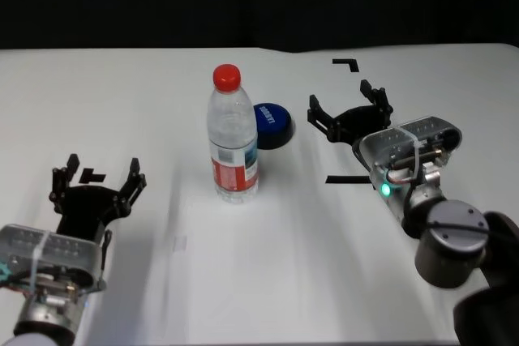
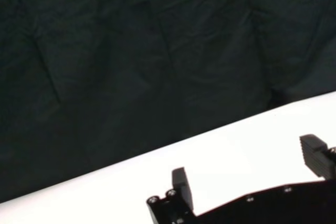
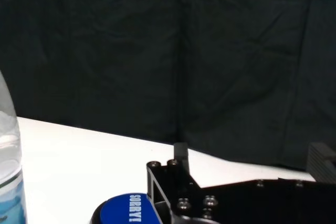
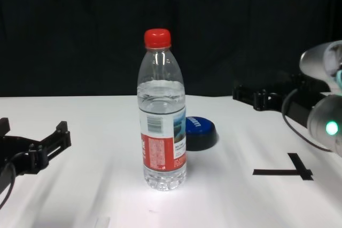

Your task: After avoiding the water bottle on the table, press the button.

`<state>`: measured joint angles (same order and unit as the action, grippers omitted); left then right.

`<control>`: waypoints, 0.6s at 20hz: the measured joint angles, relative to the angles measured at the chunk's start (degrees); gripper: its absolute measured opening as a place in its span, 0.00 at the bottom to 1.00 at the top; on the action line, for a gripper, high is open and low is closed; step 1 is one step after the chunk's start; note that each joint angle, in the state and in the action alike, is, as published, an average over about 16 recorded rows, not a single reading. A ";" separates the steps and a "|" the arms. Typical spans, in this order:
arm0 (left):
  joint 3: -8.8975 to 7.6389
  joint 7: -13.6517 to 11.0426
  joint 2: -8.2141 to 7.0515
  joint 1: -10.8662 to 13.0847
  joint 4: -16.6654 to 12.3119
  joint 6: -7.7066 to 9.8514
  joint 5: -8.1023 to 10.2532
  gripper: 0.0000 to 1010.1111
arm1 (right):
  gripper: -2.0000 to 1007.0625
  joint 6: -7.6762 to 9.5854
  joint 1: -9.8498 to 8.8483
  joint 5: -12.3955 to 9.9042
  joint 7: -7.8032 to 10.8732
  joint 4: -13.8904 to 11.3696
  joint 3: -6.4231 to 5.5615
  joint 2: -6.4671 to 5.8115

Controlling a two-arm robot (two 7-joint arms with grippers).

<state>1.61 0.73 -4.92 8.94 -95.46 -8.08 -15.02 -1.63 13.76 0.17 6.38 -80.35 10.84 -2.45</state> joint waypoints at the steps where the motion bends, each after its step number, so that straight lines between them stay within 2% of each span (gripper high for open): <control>1: 0.00 0.00 0.00 0.00 0.00 0.00 0.00 0.99 | 1.00 0.14 -0.36 -0.06 0.00 -0.50 -0.04 -0.06; 12: 0.00 0.00 0.00 0.00 0.00 0.00 0.00 0.99 | 1.00 1.15 -4.14 -0.51 -0.29 -5.32 -0.56 -0.64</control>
<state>1.61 0.73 -4.92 8.94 -95.46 -8.08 -15.02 -0.48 9.61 -0.34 6.09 -85.66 10.28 -3.09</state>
